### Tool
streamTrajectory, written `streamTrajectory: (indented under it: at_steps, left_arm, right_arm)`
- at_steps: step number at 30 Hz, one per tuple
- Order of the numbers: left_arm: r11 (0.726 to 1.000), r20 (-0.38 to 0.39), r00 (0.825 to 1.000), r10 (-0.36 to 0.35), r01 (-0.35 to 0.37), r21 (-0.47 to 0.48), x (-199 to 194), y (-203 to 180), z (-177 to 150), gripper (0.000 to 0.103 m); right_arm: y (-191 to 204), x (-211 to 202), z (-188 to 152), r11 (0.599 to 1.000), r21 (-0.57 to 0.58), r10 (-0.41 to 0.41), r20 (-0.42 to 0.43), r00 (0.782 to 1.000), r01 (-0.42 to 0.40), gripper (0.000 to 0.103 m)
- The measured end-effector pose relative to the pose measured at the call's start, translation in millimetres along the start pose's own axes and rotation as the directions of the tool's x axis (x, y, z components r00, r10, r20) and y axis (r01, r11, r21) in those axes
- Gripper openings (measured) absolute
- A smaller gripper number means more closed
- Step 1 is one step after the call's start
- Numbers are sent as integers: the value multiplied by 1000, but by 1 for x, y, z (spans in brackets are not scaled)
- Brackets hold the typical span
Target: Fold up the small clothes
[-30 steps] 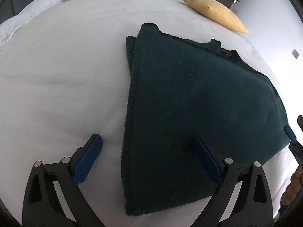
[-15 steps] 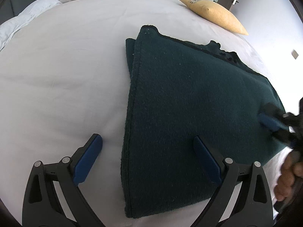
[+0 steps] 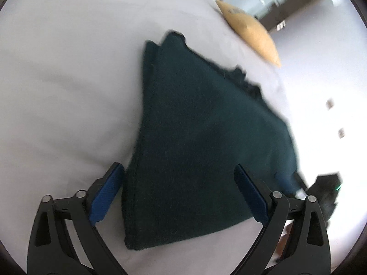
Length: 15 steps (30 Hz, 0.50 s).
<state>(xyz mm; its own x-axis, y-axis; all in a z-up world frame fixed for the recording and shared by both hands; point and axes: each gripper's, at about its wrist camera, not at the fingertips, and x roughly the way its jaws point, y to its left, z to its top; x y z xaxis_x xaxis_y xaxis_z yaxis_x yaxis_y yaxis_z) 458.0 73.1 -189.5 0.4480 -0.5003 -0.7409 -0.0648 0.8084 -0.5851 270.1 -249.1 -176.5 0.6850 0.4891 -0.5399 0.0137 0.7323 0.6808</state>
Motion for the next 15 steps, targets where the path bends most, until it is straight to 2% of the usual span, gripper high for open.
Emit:
streamTrajectory:
  at_steps: [3, 4, 7, 9, 12, 15]
  left_arm:
    - [998, 102, 995, -25, 30, -52, -27, 10, 13, 96]
    - [999, 97, 995, -21, 25, -44, -29, 10, 16, 96]
    - [999, 0, 1000, 18, -18, -29, -12, 14, 18, 95]
    - [996, -39, 999, -36, 33, -80, 0, 24, 12, 95]
    - [990, -11, 995, -100, 99, -105, 0, 29, 7, 95]
    - [953, -39, 966, -257, 246, -176, 9, 38, 12, 95]
  right_arm:
    - [2, -7, 1, 1000, -17, 17, 0, 1000, -17, 62]
    - [3, -8, 3, 1000, -18, 23, 2, 1000, -23, 62]
    - [4, -6, 9, 998, 0, 59, 11, 998, -59, 62]
    - [7, -3, 10, 997, 9, 80, 15, 997, -80, 62]
    - [8, 5, 8, 994, 26, 106, -1, 994, -106, 62]
    - [6, 12, 6, 993, 45, 110, -24, 994, -109, 62]
